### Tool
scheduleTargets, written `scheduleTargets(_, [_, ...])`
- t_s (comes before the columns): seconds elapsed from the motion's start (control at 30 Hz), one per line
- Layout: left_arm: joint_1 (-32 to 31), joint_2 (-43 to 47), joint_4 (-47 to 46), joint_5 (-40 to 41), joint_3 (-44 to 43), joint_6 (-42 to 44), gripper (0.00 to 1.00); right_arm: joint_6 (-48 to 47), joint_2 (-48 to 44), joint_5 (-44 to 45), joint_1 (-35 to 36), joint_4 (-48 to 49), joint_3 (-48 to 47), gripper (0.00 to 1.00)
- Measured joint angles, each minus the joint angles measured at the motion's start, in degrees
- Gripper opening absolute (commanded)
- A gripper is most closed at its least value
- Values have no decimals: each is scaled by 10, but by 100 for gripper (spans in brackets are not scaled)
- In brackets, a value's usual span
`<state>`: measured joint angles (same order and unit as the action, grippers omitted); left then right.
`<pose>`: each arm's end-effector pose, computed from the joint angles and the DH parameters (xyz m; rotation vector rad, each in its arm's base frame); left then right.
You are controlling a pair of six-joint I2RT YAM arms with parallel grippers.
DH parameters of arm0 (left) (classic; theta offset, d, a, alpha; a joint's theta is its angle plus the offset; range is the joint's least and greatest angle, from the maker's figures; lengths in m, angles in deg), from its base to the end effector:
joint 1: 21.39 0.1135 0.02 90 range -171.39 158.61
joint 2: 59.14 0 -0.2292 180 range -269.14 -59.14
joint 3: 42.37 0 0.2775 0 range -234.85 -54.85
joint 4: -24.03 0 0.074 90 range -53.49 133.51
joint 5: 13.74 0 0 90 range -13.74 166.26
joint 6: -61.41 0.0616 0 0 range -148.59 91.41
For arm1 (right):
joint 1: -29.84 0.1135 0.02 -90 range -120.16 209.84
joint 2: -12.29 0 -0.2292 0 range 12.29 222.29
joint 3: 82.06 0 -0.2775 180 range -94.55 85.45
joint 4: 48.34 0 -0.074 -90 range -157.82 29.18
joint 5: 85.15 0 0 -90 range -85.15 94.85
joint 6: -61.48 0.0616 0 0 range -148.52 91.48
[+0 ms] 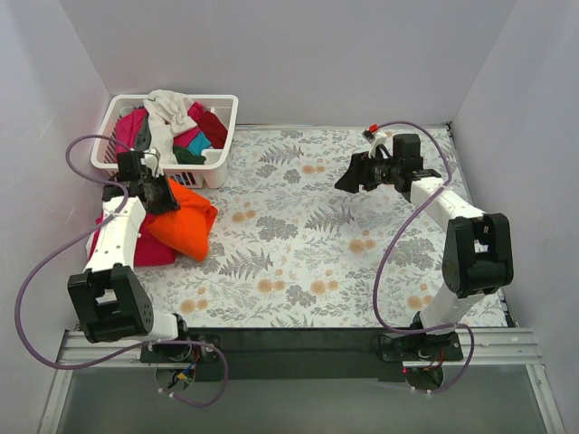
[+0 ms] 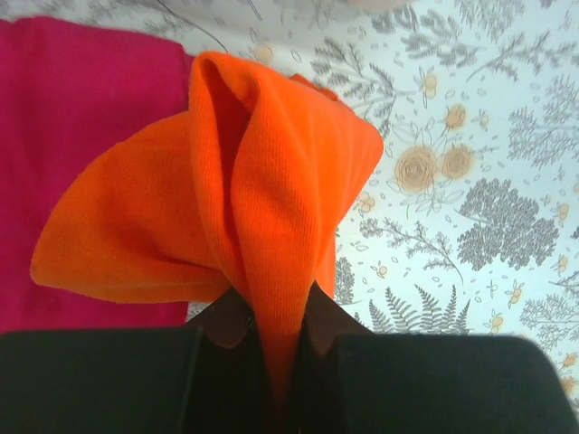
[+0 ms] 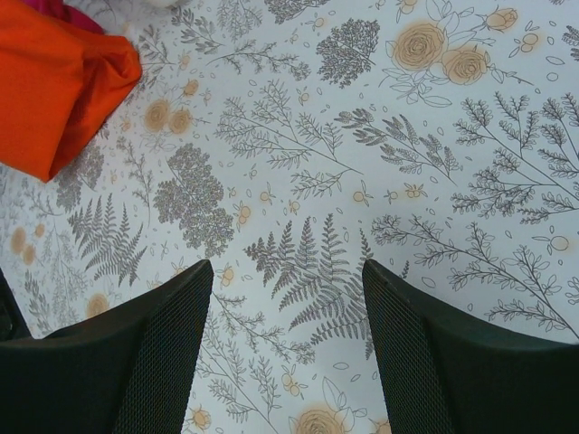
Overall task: Fold and stack the t-shirts
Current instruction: Neatly place the folded tshirt to the corner
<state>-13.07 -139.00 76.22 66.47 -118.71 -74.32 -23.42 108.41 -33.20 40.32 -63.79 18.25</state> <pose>0.3305 0.0378 0.2108 -1.1157 2.3378 -0.4662 0.4008 0.1128 0.1982 -0.4945 2.0538 0.8651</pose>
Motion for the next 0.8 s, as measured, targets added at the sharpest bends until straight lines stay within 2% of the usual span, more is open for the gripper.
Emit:
scheduleTargets(0.37, [111,-37,43,-53,-126,34,0,0,0,-14,-3,0,3,61])
scheduleTargets(0.63, [162,-78,64,-64,-150,36,0,0,0,-16,-6,0,3,61])
scheduleTargets(0.8, [170,-89,67,-37,-150,38,0,0,2,-17,-8,1,3,61])
